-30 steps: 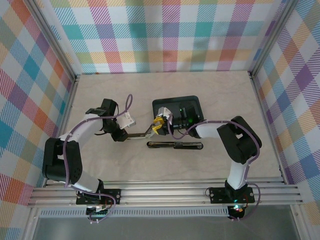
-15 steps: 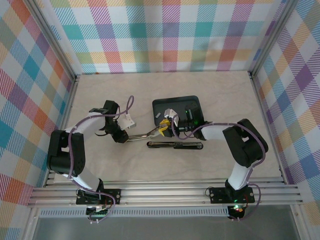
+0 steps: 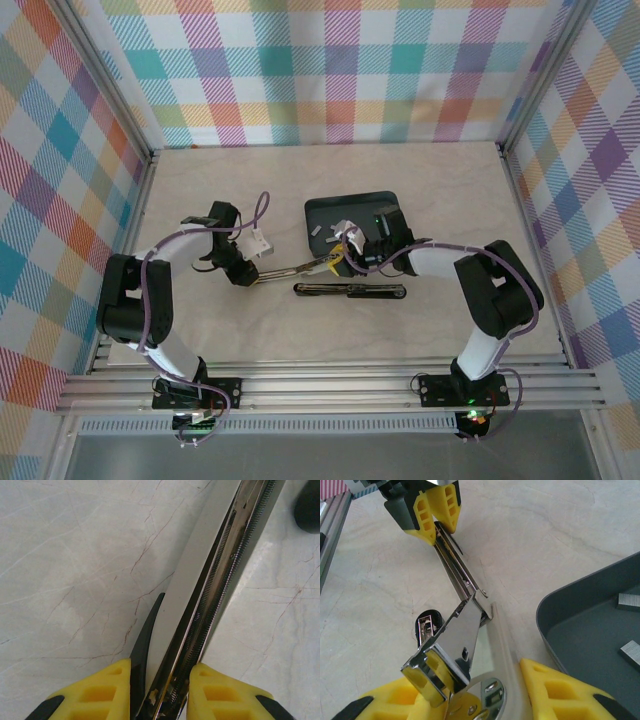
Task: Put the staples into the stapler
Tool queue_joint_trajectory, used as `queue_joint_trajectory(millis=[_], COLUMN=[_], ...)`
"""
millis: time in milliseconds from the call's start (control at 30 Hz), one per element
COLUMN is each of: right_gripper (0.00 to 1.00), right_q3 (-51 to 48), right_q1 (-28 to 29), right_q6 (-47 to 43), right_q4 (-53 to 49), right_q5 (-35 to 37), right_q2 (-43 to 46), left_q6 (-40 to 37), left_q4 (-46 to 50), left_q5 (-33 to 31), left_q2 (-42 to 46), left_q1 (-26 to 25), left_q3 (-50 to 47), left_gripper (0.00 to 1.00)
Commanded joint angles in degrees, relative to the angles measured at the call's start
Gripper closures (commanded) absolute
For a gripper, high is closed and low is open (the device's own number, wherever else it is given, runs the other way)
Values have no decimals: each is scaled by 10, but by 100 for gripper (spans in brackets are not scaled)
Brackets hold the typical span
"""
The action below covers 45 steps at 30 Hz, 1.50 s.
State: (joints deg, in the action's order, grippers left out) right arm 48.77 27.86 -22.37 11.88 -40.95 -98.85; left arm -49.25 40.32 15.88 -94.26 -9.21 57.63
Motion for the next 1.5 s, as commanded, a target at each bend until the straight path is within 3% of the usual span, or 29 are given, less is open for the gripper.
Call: queue_joint_trajectory(millis=[0, 300, 500, 800, 1033, 1233, 1467], right_gripper=[100, 100, 100, 100, 100, 100, 100], right_q3=[8, 4, -6, -39, -43, -55, -78], right_q1=[-24, -36, -43, -44, -44, -46, -47], right_q6=[30, 127, 147, 211, 223, 220, 224], right_q4=[-86, -37, -48, 24, 19, 34, 75], right_q5=[-36, -84, -79, -84, -52, -60, -66], right_q2=[4, -10, -10, -26, -46, -55, -69], left_q6=[49, 62, 64, 66, 72, 71, 83], left_q4=[-17, -28, -28, -27, -33, -36, -48], left_q5=[-156, -189, -198, -208, -203, -211, -179], left_q2=[-19, -39, -30, -60, -44, -43, -35], left_q1=[30, 15, 14, 10, 10, 9, -10], left_q3=[10, 23, 27, 46, 43, 40, 44], left_gripper=[92, 86, 84, 79, 78, 76, 74])
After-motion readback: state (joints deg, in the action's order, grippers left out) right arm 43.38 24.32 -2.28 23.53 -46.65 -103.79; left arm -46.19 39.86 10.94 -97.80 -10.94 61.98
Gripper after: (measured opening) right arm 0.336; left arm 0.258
